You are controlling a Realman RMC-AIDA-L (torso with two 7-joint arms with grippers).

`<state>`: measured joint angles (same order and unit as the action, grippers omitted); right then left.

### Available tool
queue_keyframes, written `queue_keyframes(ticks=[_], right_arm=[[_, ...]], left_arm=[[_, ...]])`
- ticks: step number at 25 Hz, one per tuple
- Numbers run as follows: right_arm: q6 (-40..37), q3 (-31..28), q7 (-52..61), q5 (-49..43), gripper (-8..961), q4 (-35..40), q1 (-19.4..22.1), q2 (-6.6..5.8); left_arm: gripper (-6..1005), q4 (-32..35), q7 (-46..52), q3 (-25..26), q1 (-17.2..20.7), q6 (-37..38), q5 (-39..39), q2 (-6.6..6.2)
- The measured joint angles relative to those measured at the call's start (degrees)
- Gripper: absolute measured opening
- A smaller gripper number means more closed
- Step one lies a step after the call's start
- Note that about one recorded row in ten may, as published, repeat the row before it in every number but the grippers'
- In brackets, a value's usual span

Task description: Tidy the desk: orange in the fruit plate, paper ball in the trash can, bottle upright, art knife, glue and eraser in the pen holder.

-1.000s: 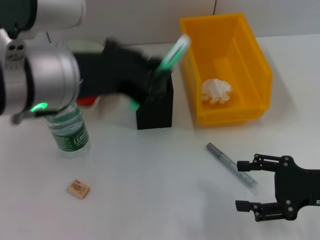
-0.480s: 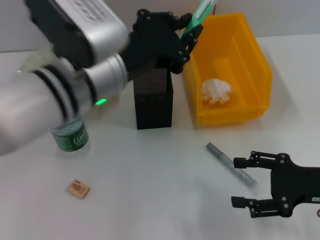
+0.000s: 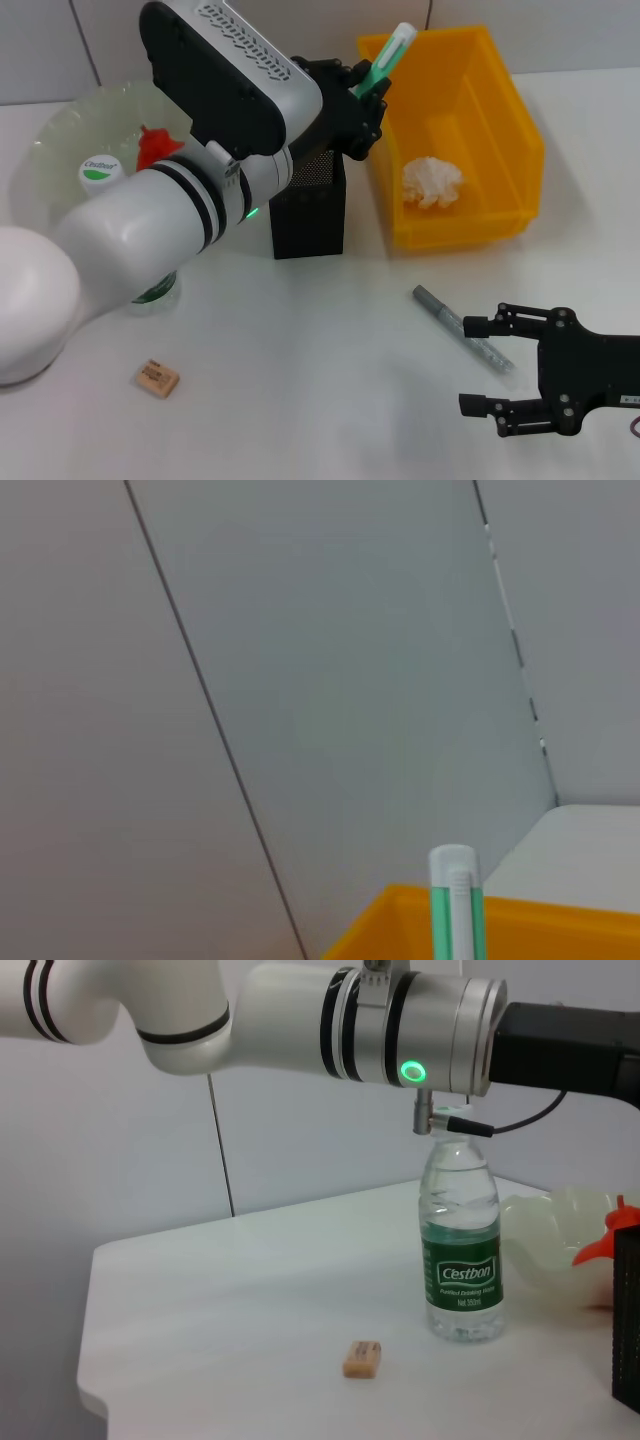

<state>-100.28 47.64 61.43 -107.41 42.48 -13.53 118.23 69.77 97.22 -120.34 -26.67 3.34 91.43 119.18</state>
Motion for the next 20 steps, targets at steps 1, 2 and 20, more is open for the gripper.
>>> queue_keyframes(ticks=[1,2,20], right_arm=[[0.00,0.00,0.00,0.00,818,-0.06,0.00,0.00],[0.00,0.00,0.00,0.00,818,-0.11,0.00,0.00],[-0.71,0.01,0.13,-0.23,818,-0.11,0.11,0.21]], left_arm=[[276,-0.07,0.01,-0.09,0.00,-0.41,-0.01,0.00],[278,-0.09,0.03,-0.13,0.09,-0.70,-0.02,0.01],[312,-2.92,3.56,0.20,0.91,-2.24,-0.11,0.01]])
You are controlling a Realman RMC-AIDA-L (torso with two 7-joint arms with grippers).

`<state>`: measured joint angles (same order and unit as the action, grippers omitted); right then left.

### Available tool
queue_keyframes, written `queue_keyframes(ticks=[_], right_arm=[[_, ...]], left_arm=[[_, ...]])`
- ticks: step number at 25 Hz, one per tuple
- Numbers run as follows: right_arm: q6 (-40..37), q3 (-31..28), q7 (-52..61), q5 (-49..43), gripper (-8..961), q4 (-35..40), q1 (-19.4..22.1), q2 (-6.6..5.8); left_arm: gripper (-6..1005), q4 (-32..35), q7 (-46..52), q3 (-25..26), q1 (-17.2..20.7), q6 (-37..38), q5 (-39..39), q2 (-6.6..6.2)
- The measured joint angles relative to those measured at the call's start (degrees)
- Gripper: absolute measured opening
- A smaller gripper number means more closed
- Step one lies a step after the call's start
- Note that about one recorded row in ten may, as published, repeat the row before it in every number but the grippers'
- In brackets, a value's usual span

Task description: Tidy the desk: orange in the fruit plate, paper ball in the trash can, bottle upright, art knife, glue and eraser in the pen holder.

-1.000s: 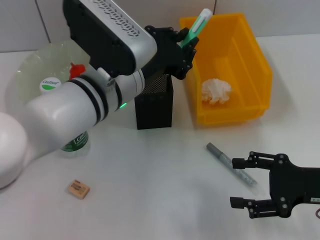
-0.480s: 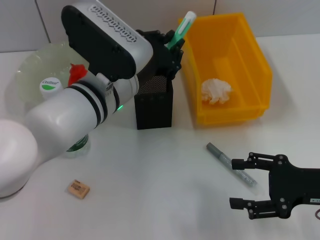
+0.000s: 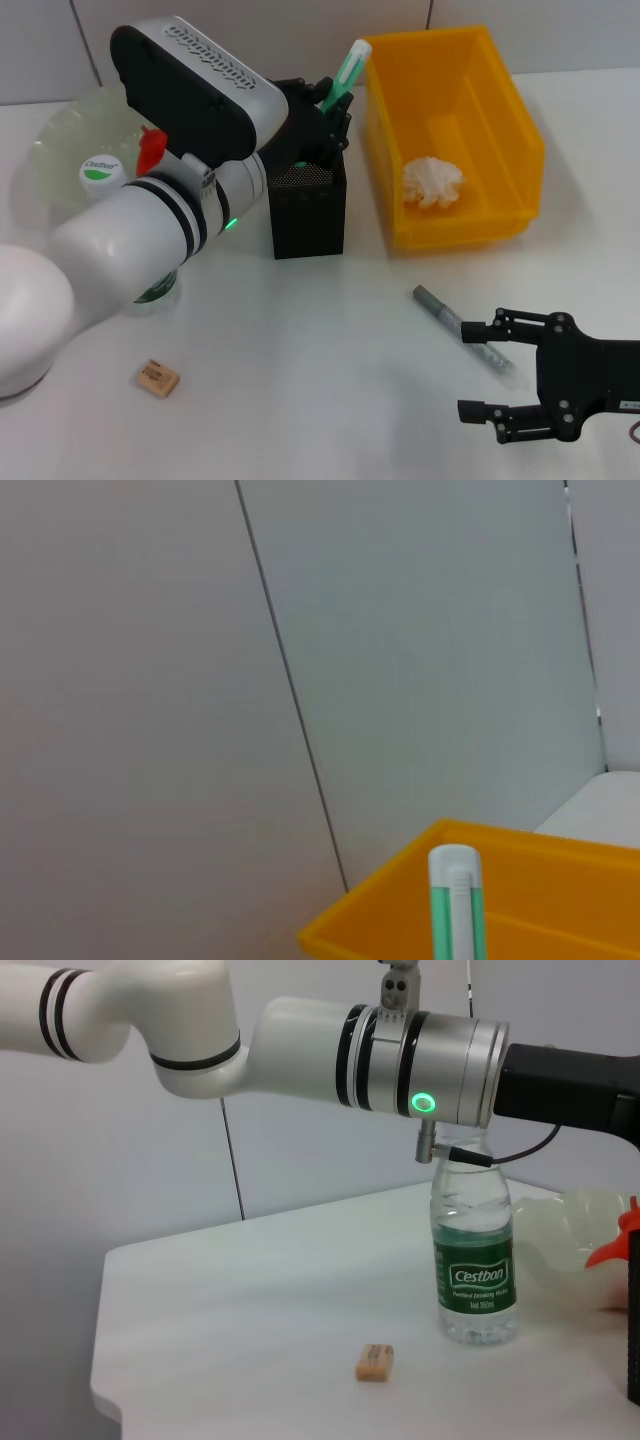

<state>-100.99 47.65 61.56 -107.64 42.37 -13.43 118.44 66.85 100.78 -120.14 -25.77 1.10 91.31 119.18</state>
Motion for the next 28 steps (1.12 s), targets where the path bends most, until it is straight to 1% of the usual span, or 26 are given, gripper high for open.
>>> queue_keyframes(ticks=[3,7,11,12,13,14,16,17,18,19,20,21,22,23,24,25,26,28], right_arm=[[-0.02,0.14,0.18,-0.07,818,0.13,0.13,0.29],[-0.07,0.17,0.26,-0.11,818,0.23,0.24,0.37],[-0.49,0.05,0.29,-0.12,818,0.17,0.32,0.38],[-0.61,0.04,0.29,-0.12,818,0.15,0.32,0.38],[-0.76,0.01,0.31,-0.12,818,0.11,0.33,0.39],[-0.76,0.01,0.31,-0.12,818,0.11,0.33,0.39],[-0.78,0.00,0.31,-0.11,818,0.08,0.30,0.39],[-0.78,-0.01,0.31,-0.11,818,0.07,0.28,0.39],[-0.80,-0.02,0.32,-0.04,818,0.03,0.26,0.39],[-0.80,-0.02,0.32,0.05,818,0.01,0.25,0.39],[-0.80,-0.02,0.32,0.05,818,0.01,0.25,0.39],[-0.80,-0.02,0.32,0.07,818,0.00,0.25,0.39],[-0.80,-0.02,0.32,0.13,818,0.02,0.25,0.39],[-0.80,-0.02,0.32,0.13,818,0.02,0.25,0.39],[-0.80,-0.02,0.33,0.23,818,0.12,0.29,0.39],[-0.80,-0.02,0.33,0.23,818,0.12,0.29,0.39],[-0.80,-0.02,0.37,0.26,818,0.17,0.31,0.39],[-0.80,-0.01,0.54,0.27,818,0.25,0.32,0.36]], left_arm=[[317,-0.05,0.78,-0.18,-0.02,0.03,0.00,0.00],[325,-0.08,1.31,0.20,0.18,0.04,0.00,-0.05],[332,1.19,1.83,0.67,0.98,0.93,0.00,-0.36],[334,1.85,1.82,1.08,1.36,1.60,0.00,-0.41],[336,3.33,1.79,3.10,2.15,5.53,0.01,-0.48],[420,3.33,1.79,3.10,2.15,5.53,0.01,-0.48],[587,4.65,1.78,6.45,2.92,11.14,0.01,-0.52],[609,4.65,1.78,6.45,2.92,11.14,0.01,-0.52],[630,6.70,1.22,12.05,4.26,21.46,0.02,-0.57],[652,7.91,0.43,15.34,5.11,28.15,0.03,-0.67],[673,7.91,0.43,15.34,5.11,28.15,0.03,-0.67],[695,8.57,-0.15,17.34,5.65,32.75,0.03,-0.71],[695,10.12,-1.49,22.36,6.89,43.63,0.05,-0.78],[694,10.47,-1.67,23.79,7.21,46.93,0.06,-0.78],[694,11.04,-1.79,26.28,7.70,52.55,0.15,-0.79],[693,11.04,-1.79,26.28,7.70,52.55,0.15,-0.79],[693,11.43,-1.81,28.18,8.02,57.50,0.41,-0.85],[692,11.43,-1.81,28.18,8.02,57.50,0.41,-0.85]])
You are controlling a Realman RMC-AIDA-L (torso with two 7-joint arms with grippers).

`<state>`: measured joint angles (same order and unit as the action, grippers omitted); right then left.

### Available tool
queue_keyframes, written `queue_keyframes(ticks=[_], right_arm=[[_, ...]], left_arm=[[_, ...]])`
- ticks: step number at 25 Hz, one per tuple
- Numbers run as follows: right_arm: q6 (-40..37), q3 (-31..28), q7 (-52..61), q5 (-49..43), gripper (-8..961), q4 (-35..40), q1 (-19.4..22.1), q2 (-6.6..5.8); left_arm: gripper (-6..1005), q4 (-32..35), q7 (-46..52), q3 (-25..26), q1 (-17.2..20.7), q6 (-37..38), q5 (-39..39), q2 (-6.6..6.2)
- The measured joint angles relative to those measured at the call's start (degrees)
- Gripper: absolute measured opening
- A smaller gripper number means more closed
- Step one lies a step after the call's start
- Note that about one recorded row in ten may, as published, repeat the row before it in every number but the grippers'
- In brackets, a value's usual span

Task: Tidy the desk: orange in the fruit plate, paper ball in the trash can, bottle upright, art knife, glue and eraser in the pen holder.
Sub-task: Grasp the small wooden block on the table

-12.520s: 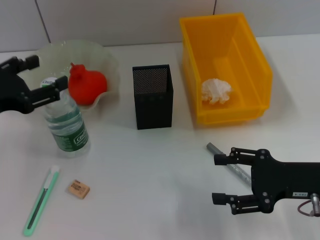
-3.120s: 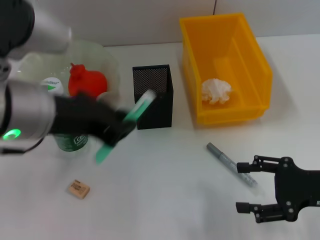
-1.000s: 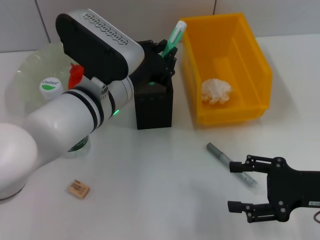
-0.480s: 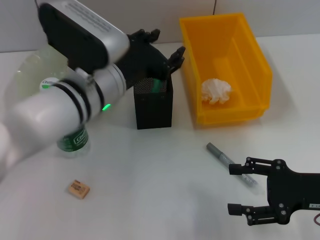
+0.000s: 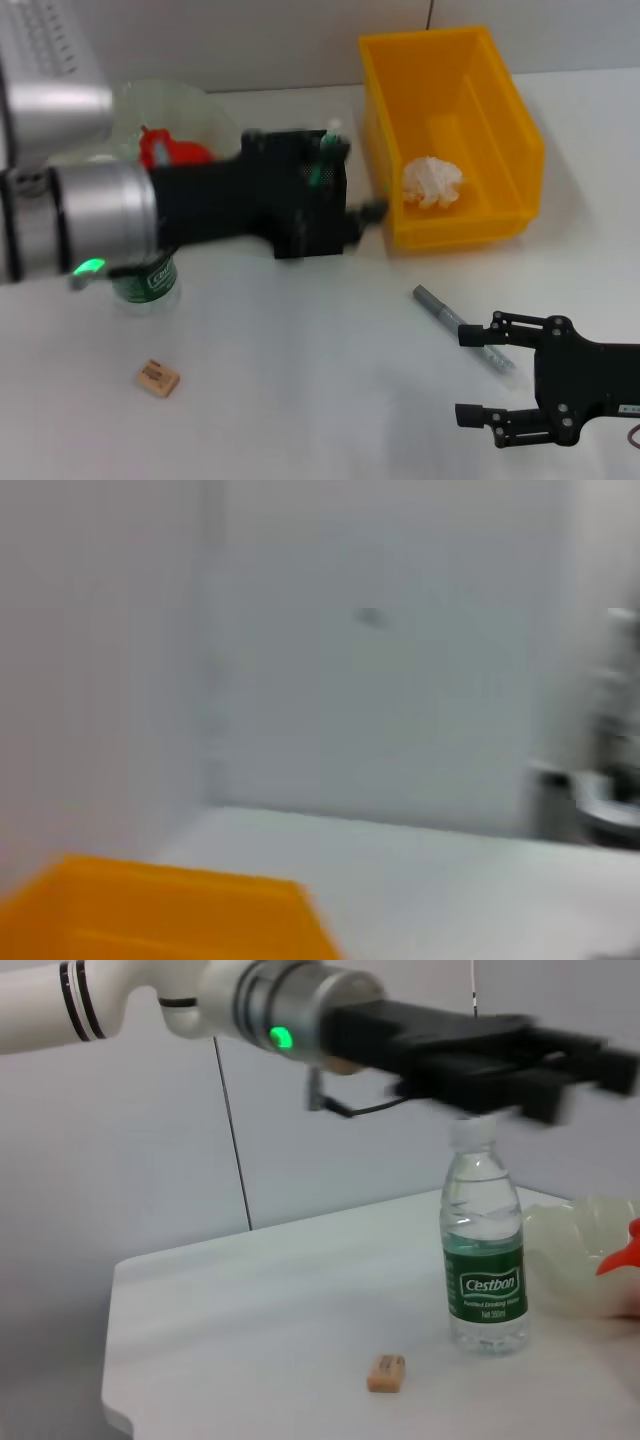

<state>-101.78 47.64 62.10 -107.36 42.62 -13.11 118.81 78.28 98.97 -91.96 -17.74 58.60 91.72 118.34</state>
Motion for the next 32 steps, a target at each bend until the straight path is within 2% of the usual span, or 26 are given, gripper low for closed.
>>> queue_keyframes(ticks=[1,4,5,7,13,18,25,27,30,32], right_arm=[[0.00,0.00,0.00,0.00,818,0.00,0.00,0.00],[0.00,0.00,0.50,0.00,818,0.12,-0.09,-0.17],[-0.03,0.00,0.76,-0.01,818,0.17,-0.12,-0.31],[-0.07,0.00,0.81,0.01,818,0.22,-0.07,-0.38],[-0.16,-0.04,1.06,0.05,818,0.42,-0.02,-0.43],[-0.35,-0.39,1.57,0.05,818,1.06,0.16,-0.42],[-0.86,-1.37,1.58,-0.29,818,1.07,0.20,-0.41],[-0.89,-1.40,1.58,-0.30,818,1.07,0.20,-0.38],[-0.91,-1.42,1.58,-0.34,818,1.06,0.20,-0.25],[-0.91,-1.42,1.57,-0.34,818,1.07,0.19,-0.24]], left_arm=[[692,0.98,0.21,4.03,0.43,11.05,2.14,-0.15],[690,3.39,1.59,6.74,1.16,18.25,9.10,-0.14],[690,5.61,2.93,6.96,1.80,20.41,14.74,-0.10],[689,8.40,4.88,6.56,2.53,22.40,20.27,0.01],[686,14.37,9.33,4.57,4.20,25.14,27.74,0.14],[685,17.23,12.99,4.64,3.75,29.45,33.94,0.12],[684,15.11,13.49,4.41,1.00,30.78,43.27,0.22],[684,15.11,13.49,4.41,1.00,30.78,43.27,0.22],[684,9.21,17.47,5.32,-2.82,30.30,46.00,0.16],[684,9.21,17.47,5.32,-2.82,30.30,46.00,0.16]])
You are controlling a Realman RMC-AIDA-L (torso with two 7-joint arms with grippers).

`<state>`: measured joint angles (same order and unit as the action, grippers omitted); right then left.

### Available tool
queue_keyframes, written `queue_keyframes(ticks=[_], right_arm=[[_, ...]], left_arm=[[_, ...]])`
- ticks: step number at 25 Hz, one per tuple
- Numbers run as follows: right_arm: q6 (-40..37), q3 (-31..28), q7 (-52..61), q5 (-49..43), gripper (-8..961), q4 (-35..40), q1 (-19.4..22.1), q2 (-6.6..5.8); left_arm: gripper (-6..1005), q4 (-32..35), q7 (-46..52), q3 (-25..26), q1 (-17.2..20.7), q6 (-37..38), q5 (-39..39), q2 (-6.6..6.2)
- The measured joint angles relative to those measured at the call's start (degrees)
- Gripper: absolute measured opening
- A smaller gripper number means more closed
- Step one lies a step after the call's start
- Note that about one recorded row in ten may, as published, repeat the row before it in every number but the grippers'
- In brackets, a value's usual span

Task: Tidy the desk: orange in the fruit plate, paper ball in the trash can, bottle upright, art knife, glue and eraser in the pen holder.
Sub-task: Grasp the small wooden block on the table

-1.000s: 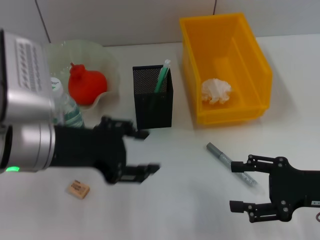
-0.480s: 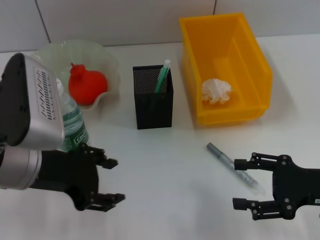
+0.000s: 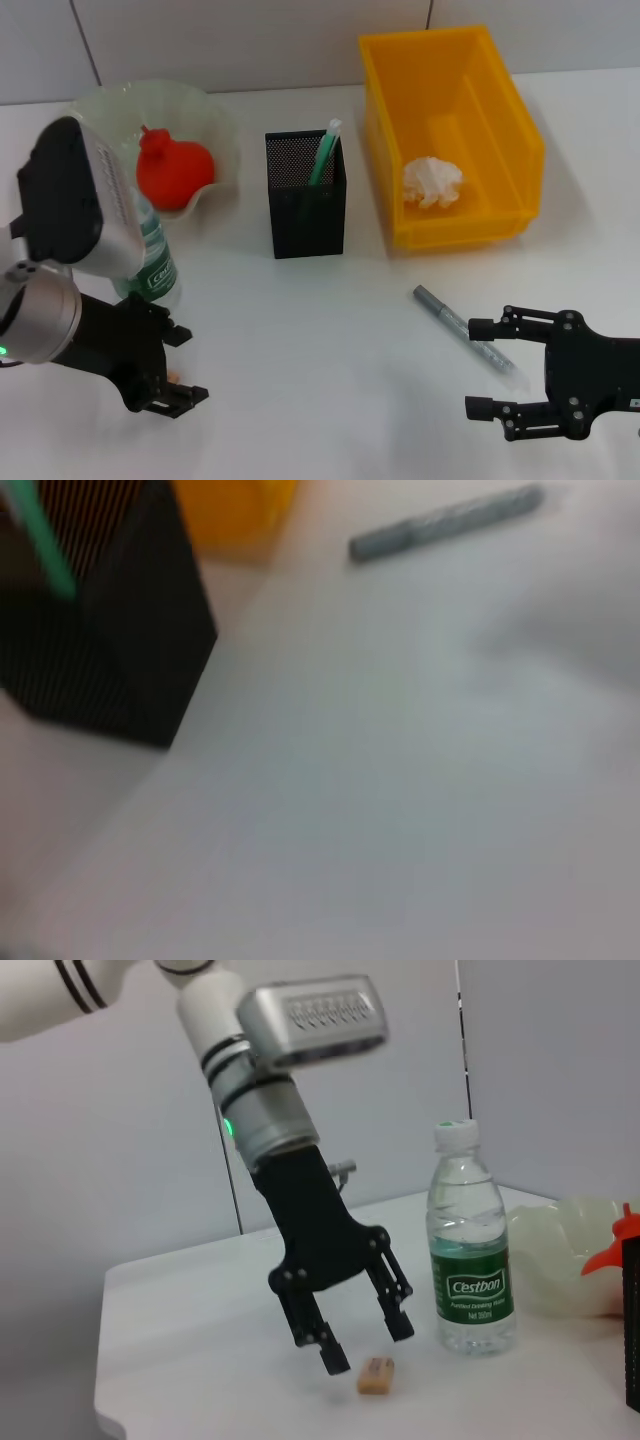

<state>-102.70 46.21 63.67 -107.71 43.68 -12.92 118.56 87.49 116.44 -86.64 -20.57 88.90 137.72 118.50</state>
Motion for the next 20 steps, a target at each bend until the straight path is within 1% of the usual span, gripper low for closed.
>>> queue_keyframes(ticks=[1,3,4,15,16,20], right_arm=[[0.00,0.00,0.00,-0.01,818,0.00,-0.01,0.01],[0.00,0.01,0.00,0.00,817,0.00,-0.08,0.11],[0.00,0.01,0.00,0.00,817,0.00,-0.08,0.11],[0.02,0.02,0.00,0.00,817,-0.11,-0.17,0.32],[0.03,0.02,0.00,0.00,817,-0.14,-0.19,0.34],[0.05,0.02,-0.01,0.01,817,-0.26,-0.27,0.35]], left_arm=[[683,-1.32,0.65,0.07,-0.71,-0.17,0.76,0.02],[683,-1.32,0.65,0.07,-0.71,-0.17,0.76,0.02],[683,-4.49,2.69,0.02,-2.54,-0.47,2.96,0.10],[682,-5.66,2.95,-0.28,-2.81,-1.57,6.03,0.07],[682,-6.59,3.18,-0.30,-3.15,-1.68,7.20,0.06],[682,-7.37,3.30,-0.08,-3.51,-1.81,7.55,0.06]])
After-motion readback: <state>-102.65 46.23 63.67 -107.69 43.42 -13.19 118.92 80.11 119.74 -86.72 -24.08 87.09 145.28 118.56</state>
